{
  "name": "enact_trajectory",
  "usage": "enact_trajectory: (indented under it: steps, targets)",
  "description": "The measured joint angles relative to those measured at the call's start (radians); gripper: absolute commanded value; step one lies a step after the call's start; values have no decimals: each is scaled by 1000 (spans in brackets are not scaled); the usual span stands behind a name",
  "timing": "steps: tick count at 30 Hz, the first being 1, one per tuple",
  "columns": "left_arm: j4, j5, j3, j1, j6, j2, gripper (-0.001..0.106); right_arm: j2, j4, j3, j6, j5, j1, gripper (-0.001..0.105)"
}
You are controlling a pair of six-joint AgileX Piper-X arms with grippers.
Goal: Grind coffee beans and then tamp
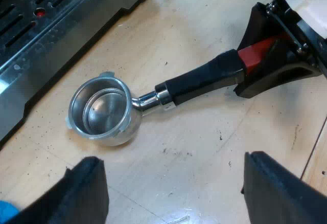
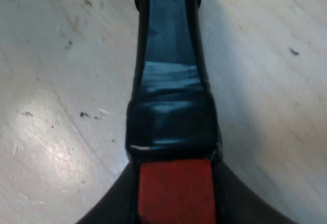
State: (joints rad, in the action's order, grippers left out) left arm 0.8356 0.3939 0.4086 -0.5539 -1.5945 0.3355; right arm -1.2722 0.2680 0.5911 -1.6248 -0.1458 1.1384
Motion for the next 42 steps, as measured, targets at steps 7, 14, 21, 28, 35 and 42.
enact_trajectory:
  steps: [7,14,21,28,35,42]
  targets:
    - [0,0,0,0,2,0,60,6,0,-50,73,-39,0,0]
    - [0,0,0,0,4,0,60,12,72,-50,75,-53,0,0]
    - [0,0,0,0,6,0,60,12,78,-50,62,-23,0,0]
    - [0,0,0,0,6,0,60,18,114,-43,59,2,-6,52]
    - [0,0,0,0,6,0,60,24,178,-31,47,58,-6,69]
    - [0,0,0,0,6,0,60,36,296,-13,46,59,-6,69]
